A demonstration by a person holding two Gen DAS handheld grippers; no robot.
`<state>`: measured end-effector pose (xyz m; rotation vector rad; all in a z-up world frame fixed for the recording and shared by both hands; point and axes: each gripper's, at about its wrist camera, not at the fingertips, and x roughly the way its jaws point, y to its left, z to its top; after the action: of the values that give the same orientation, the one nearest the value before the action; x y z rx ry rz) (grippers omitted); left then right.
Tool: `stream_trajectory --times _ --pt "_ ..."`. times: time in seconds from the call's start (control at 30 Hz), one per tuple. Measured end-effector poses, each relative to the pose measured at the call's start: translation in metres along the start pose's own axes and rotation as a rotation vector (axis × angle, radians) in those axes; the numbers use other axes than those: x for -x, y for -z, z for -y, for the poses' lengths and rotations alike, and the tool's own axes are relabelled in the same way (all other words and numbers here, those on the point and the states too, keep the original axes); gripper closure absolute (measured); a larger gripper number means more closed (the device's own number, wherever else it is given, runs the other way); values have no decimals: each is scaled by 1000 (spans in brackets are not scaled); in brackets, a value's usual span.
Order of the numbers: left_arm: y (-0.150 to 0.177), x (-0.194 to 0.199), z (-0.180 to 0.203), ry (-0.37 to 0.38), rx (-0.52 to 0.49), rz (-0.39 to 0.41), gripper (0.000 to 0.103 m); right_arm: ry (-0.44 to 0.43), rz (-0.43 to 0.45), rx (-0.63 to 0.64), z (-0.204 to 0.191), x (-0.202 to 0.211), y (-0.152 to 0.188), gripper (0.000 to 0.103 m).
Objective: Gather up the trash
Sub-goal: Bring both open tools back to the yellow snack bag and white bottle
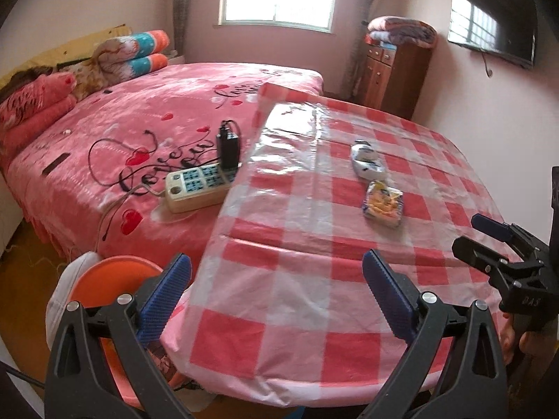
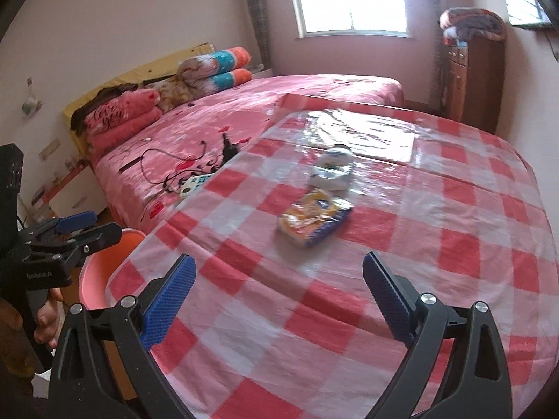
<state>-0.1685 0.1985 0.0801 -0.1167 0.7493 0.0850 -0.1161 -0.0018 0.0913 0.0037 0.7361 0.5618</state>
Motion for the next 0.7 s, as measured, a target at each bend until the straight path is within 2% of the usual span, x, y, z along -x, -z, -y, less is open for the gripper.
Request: stream_trajectory --times 0.43,0.7 --pt "-23 -38 61 73 -70 -55 4 66 -1 -99 71 6 9 8" --pt "-42 -79 96 151 -101 -82 4 89 -17 -165 118 0 -10 8"
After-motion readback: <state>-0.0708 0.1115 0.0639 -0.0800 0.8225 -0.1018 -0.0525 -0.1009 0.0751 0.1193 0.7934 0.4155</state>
